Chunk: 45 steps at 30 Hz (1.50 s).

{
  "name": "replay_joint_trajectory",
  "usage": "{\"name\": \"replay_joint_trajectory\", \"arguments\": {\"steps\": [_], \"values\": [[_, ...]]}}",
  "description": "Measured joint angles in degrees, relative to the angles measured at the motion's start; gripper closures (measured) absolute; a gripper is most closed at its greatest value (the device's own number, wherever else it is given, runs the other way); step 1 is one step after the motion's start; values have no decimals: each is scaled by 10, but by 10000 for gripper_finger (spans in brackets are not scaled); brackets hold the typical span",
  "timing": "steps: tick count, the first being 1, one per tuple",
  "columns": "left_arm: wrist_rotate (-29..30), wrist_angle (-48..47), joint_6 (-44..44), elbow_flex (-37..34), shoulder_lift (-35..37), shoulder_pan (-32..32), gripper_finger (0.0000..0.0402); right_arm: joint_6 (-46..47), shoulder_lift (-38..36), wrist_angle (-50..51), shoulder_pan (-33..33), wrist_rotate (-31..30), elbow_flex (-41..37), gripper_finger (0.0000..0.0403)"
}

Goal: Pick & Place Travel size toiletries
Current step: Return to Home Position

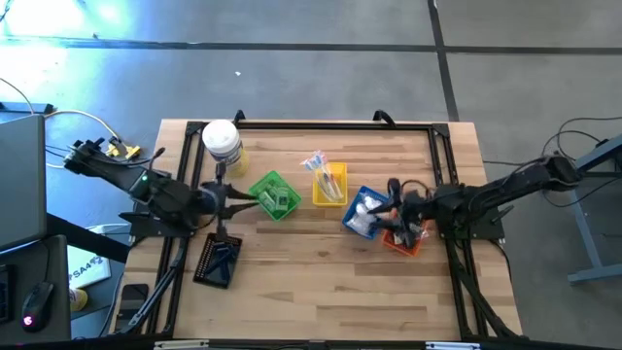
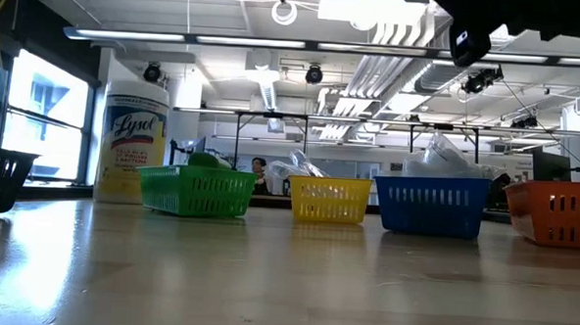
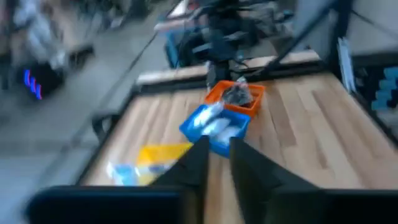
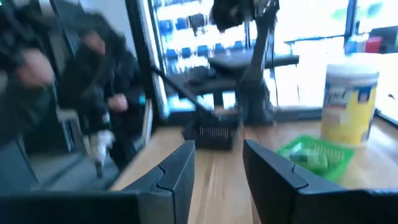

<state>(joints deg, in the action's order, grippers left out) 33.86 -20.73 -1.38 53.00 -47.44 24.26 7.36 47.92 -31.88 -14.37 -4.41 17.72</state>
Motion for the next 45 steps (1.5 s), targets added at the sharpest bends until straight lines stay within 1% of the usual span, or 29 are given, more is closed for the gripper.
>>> {"name": "replay_joint_trajectory", "arguments": {"steps": [2,3,4,6,9,13,15,18,21,24,27,30,32,36,39,42,45], "values": [[-12,10,82,0,10,8,378,12,-20,-9,25,22,0,274],[-19,14,110,0,15,10,389,17,-29,-13,39,27,0,276],[-19,12,134,0,19,9,393,19,-36,-15,51,30,0,279],[-20,8,171,0,23,9,388,20,-49,-18,76,31,0,293],[-6,6,206,-1,28,9,386,25,-64,-17,119,43,0,329],[32,-6,255,12,42,8,399,49,-87,-10,191,130,0,388],[39,-31,269,33,56,8,400,61,-107,1,227,165,0,394],[75,-72,261,57,89,9,401,66,-140,62,272,174,1,398],[106,-102,222,54,142,8,401,63,-167,113,299,179,0,399],[104,-103,184,24,198,9,401,52,-188,142,304,186,0,399],[76,-89,164,-31,249,9,401,36,-202,148,304,198,0,399],[63,-64,161,-96,281,9,401,22,-221,156,305,197,0,399],[42,-33,161,-139,295,9,401,19,-232,154,307,198,0,399],[7,58,174,-221,305,9,401,16,-245,162,307,194,0,399],[-24,120,195,-271,304,8,401,18,-244,167,307,175,0,399],[-43,147,187,-299,304,-4,401,16,-234,167,307,163,0,399],[-80,148,154,-321,305,-39,401,18,-221,167,322,167,0,399]]}}
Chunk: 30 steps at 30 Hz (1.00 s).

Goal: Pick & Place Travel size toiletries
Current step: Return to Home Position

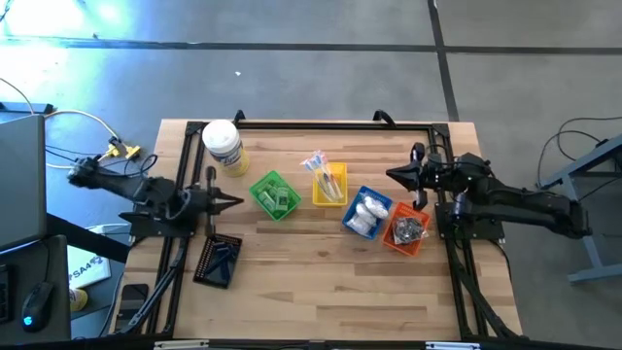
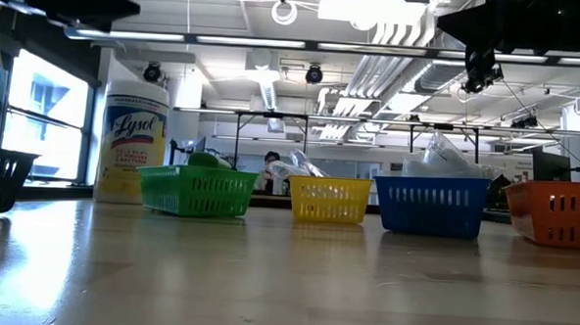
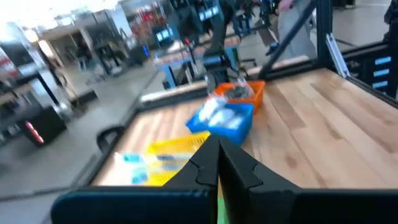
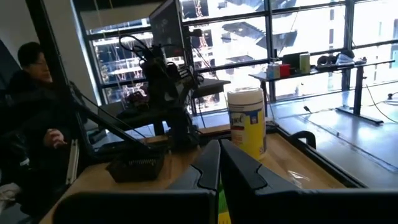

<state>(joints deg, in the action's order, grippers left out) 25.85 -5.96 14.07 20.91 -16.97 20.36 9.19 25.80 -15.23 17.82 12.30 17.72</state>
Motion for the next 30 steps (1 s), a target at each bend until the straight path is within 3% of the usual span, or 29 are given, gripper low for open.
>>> {"name": "replay_joint_trajectory", "arguments": {"steps": [3,9,15,21,25,30], "values": [[-57,9,-28,-28,0,-47,401,13,12,-5,18,15,0,399],[-205,117,-34,-106,-1,-148,401,19,41,-15,50,48,0,399],[-255,116,-27,-134,5,-236,401,31,53,-34,85,60,0,399],[-294,55,-18,-134,74,-295,401,58,-27,24,111,107,0,399],[-294,-11,-17,-134,166,-310,401,63,-94,109,106,85,0,399],[-294,-32,-19,-131,165,-312,401,67,-128,156,68,56,-4,399]]}}
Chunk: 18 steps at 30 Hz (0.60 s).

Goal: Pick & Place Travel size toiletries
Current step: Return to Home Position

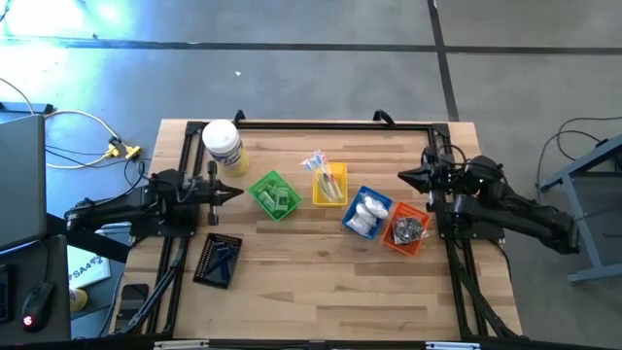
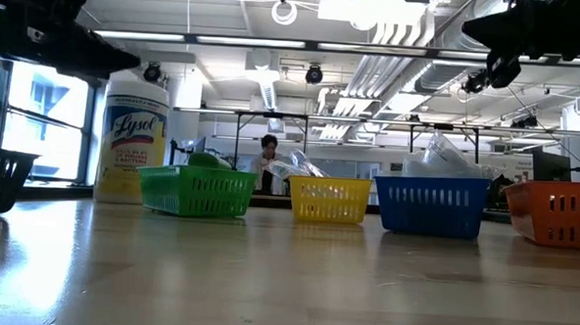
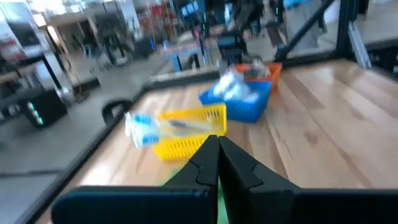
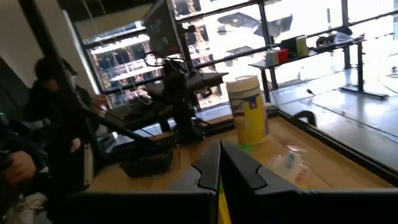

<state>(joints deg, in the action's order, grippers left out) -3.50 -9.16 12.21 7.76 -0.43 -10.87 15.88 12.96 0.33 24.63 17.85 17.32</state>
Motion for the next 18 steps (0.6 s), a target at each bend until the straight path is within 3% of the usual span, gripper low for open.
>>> {"name": "replay_joint_trajectory", "arguments": {"steps": [5,9,18], "values": [[0,11,7,-6,1,0,401,8,-3,-71,-50,-9,-55,399],[2,18,3,-6,2,0,401,20,-3,-121,-95,-54,-106,399],[6,-22,-1,-3,1,0,401,-18,-45,-117,-154,-105,-132,399]]}}
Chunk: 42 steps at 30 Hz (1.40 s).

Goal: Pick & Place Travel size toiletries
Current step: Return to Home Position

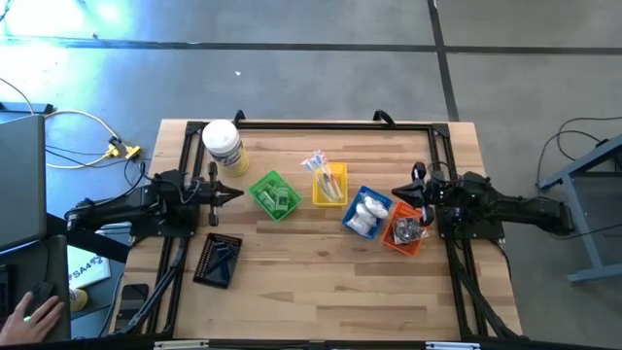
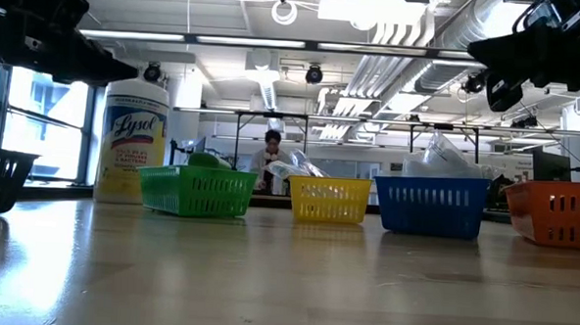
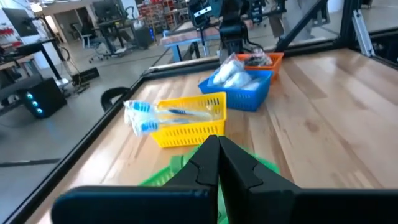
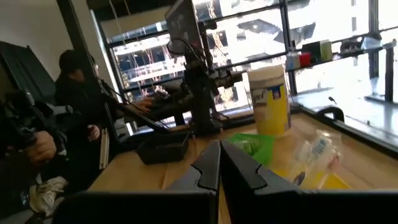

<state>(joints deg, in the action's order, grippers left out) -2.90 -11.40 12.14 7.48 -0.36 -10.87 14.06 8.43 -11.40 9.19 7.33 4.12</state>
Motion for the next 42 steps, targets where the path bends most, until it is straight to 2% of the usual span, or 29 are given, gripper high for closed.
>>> {"name": "replay_joint_trajectory", "arguments": {"steps": [8,17,32,42], "values": [[0,-38,-10,26,0,0,401,-4,-83,56,2,3,1,399],[-23,-25,-9,13,0,0,401,10,-73,66,2,2,-6,399],[-23,-7,-18,-20,0,0,401,9,-73,67,2,2,-6,399],[-23,-3,-22,-21,0,0,401,11,-72,87,2,-41,-6,399]]}}
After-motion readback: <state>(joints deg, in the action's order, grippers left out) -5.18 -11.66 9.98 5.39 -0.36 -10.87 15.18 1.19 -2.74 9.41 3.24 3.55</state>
